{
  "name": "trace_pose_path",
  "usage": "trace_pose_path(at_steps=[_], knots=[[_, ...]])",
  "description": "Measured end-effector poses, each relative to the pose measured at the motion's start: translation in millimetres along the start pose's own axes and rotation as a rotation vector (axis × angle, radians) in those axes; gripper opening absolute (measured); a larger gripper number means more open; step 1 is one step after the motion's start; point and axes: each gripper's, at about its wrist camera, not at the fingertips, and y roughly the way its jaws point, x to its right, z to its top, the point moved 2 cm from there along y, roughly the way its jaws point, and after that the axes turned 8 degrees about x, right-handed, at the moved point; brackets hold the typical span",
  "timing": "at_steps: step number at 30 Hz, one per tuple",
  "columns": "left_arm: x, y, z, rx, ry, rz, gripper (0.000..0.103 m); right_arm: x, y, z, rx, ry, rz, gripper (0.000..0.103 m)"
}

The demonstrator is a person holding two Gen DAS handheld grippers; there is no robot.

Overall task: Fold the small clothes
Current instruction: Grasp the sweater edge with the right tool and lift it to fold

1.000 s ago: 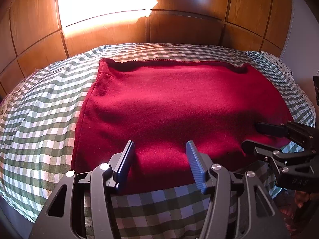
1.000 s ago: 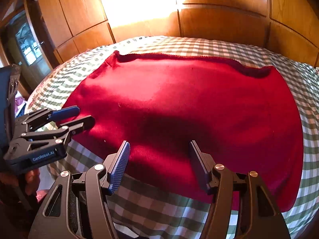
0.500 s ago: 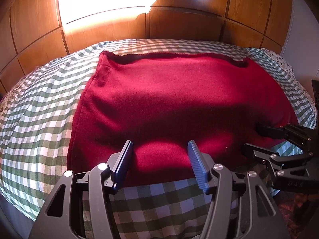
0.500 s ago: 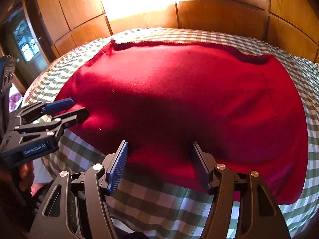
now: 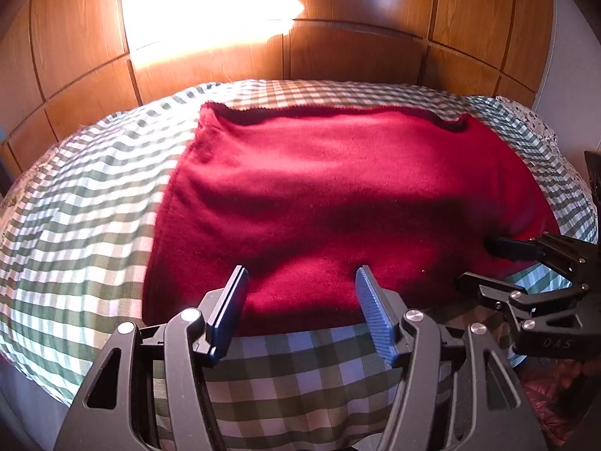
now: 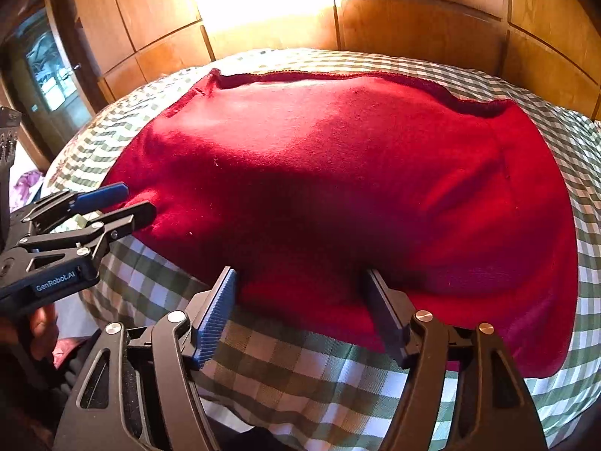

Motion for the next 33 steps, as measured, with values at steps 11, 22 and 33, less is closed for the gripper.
trace_pose_path(at_steps=[11,22,33], knots=[[-26,1,18,0.02,-0.032,0.031,0.067,63,-33,25,0.072,0.156,-0.092,0.079],[-64,37,50,0.01,-0.232,-0.064,0.067,190,-44,27,0.123,0.514,-0.172,0.087],[-61,75,48,-0.054,-0.209,-0.063,0.066,184,-26,-2,0.063,0.644,0.131,0.087]])
